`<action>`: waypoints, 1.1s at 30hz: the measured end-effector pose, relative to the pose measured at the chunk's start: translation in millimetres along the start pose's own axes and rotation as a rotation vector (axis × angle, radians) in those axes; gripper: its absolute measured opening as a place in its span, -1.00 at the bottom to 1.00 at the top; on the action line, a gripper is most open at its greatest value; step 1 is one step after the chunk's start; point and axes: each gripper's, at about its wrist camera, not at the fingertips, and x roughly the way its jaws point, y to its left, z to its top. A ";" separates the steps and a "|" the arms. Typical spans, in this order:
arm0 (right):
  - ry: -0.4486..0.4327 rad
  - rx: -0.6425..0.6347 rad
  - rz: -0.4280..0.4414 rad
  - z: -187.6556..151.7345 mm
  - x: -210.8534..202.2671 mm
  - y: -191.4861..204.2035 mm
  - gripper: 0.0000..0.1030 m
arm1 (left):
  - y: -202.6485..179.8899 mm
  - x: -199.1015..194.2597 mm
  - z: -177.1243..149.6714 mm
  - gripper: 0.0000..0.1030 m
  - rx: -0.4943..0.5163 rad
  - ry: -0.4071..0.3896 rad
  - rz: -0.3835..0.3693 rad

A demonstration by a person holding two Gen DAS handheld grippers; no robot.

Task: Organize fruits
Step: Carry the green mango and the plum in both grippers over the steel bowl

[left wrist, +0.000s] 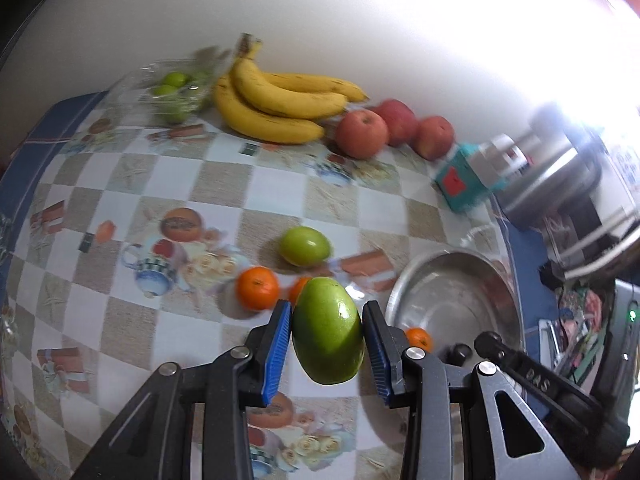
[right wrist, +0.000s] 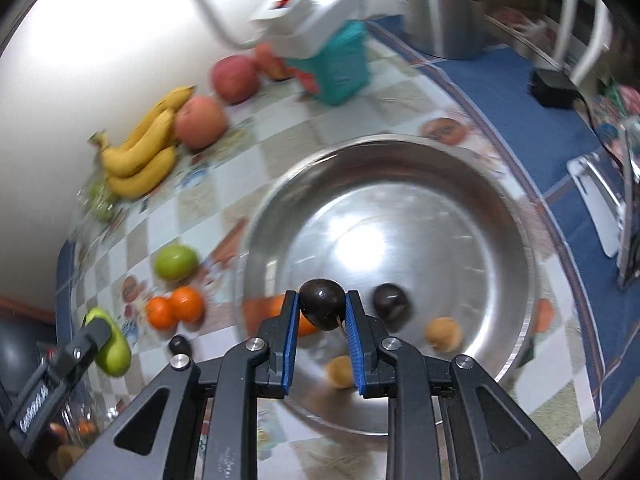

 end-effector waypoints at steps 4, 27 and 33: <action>-0.007 0.065 -0.026 3.4 -3.3 -21.8 -0.54 | -23.8 6.3 -8.3 -0.24 0.055 0.028 -0.029; -0.007 0.167 -0.044 8.3 2.4 -58.5 -0.54 | -81.4 51.3 -41.3 -0.24 0.204 0.155 -0.064; 0.020 0.172 -0.055 7.6 14.2 -60.2 -0.53 | -84.4 59.8 -44.9 -0.24 0.222 0.165 -0.059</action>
